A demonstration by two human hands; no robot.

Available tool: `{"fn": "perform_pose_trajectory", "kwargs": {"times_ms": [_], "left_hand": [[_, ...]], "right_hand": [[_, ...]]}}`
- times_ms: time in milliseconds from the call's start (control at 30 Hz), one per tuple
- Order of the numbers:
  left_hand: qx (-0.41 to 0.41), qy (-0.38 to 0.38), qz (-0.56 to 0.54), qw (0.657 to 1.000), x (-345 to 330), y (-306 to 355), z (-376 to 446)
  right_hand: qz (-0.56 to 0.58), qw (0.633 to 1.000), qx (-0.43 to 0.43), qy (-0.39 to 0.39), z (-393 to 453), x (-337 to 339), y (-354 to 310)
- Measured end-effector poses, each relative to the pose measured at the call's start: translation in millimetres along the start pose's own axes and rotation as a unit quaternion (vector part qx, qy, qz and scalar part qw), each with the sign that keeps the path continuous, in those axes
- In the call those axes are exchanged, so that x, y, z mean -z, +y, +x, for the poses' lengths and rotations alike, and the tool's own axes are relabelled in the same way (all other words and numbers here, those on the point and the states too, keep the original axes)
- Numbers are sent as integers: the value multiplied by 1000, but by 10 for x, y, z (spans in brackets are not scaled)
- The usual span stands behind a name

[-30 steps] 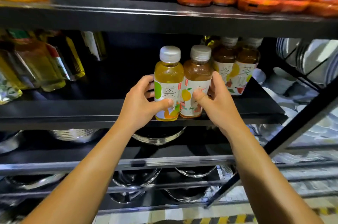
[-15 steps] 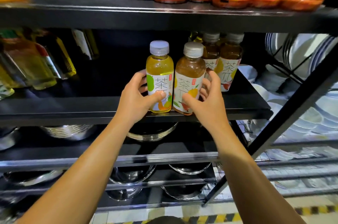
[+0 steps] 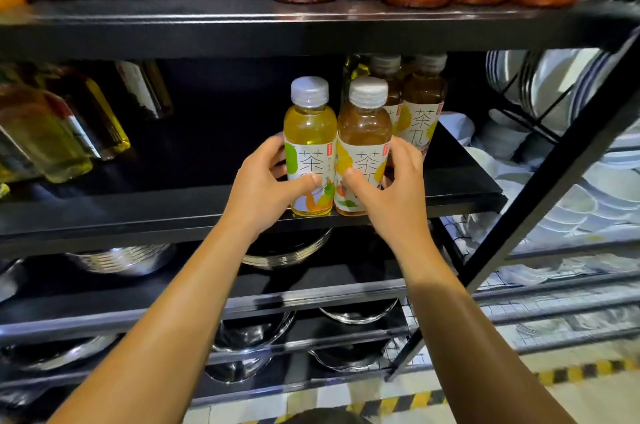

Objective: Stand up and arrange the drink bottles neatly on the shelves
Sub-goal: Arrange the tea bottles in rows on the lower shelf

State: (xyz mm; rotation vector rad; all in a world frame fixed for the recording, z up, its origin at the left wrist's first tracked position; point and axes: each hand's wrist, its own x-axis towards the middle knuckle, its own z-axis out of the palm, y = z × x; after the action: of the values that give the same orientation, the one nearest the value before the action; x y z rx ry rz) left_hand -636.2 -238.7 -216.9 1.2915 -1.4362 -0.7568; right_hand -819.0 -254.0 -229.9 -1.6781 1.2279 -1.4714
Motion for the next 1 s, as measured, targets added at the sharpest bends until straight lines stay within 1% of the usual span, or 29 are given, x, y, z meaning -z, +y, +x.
{"fn": "perform_pose_trajectory", "kwargs": {"times_ms": [167, 300, 400, 467, 667, 833, 1000], "left_hand": [[-26, -13, -7, 1000, -372, 135, -30], [-40, 0, 14, 999, -795, 225, 31], [-39, 37, 73, 996, -1057, 254, 125], [-34, 62, 108, 992, -1172, 252, 177], [-24, 105, 137, 985, -1262, 176, 252], [-26, 120, 146, 982, -1293, 152, 266], [-9, 126, 161, 979, -1307, 139, 305]], "right_hand": [[28, 1000, -1, 10, -18, 407, 15], [11, 999, -20, 45, 74, 709, 158], [-1, 998, -26, 54, 173, 875, 248], [-15, 999, -25, 43, 254, 950, 293], [-51, 999, -3, 17, 392, 931, 380], [-63, 998, -5, 16, 441, 888, 430], [-81, 997, -7, 13, 477, 875, 461]]}}
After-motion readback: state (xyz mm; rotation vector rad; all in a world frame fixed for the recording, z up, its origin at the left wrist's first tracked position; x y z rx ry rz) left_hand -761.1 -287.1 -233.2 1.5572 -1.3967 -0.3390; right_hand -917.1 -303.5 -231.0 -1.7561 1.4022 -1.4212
